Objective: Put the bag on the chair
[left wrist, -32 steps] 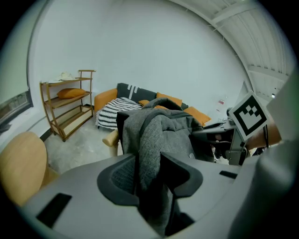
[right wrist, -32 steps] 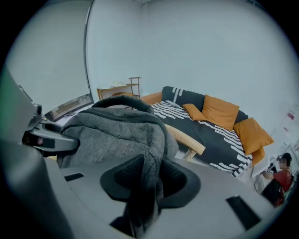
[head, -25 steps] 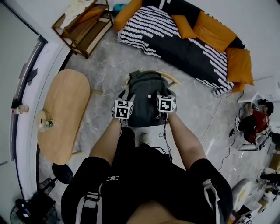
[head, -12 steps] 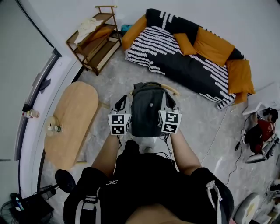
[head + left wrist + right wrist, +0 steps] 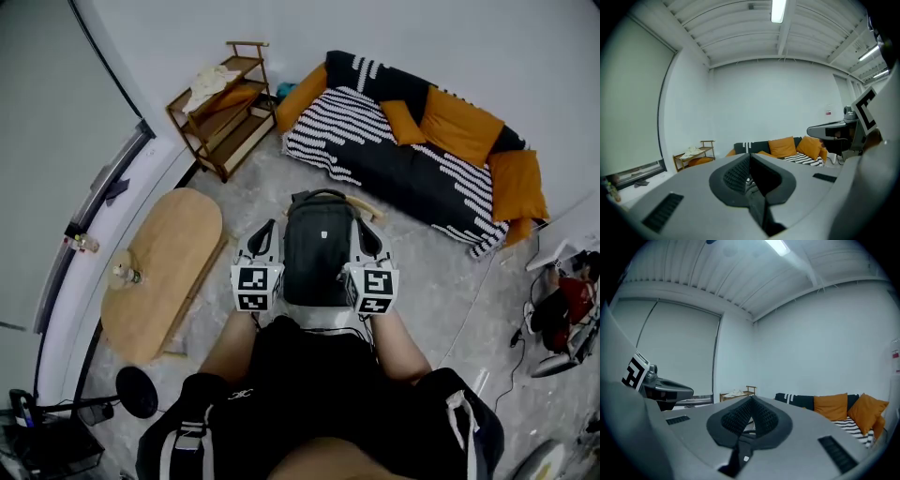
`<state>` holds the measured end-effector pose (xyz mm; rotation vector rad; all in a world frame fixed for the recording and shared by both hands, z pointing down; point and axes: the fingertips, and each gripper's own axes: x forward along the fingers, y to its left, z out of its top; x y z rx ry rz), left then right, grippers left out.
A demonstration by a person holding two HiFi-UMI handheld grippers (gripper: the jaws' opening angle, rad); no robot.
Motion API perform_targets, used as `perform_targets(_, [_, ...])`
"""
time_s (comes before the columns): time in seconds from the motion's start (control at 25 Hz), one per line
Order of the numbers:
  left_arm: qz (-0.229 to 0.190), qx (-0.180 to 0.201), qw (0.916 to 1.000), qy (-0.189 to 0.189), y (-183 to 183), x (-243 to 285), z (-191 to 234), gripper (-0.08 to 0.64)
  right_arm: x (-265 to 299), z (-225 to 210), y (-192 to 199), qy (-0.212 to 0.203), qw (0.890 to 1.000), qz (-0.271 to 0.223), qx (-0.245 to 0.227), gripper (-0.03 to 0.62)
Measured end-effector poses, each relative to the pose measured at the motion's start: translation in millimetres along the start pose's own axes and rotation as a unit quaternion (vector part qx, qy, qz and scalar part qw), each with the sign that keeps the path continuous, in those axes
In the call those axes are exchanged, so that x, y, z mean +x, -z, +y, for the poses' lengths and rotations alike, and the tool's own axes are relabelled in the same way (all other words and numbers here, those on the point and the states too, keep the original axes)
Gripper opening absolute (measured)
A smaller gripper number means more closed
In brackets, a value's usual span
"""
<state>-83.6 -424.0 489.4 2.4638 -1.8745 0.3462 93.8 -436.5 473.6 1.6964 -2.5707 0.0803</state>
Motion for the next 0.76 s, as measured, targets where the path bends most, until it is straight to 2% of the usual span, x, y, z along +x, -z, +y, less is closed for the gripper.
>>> perform_targets(0.44, [-0.012, 0.008, 0.9999, 0.005, -26.4, -20.7, -40.3, 0.020, -36.2, -20.0, -19.0, -0.002, 1.000, -0.026, 0.017, 0.012])
perform_targets(0.64, [-0.009, -0.019, 0.9996, 0.016, -24.4, -22.9, -47.9, 0.020, -41.5, -25.1, -18.8, -0.006, 0.999, -0.035, 0.018, 0.012])
perform_targets(0.76, [-0.008, -0.023, 0.9996, 0.017, -24.2, -23.5, -49.3, 0.020, -43.5, -25.3, -20.7, -0.010, 0.999, -0.037, 0.020, 0.012])
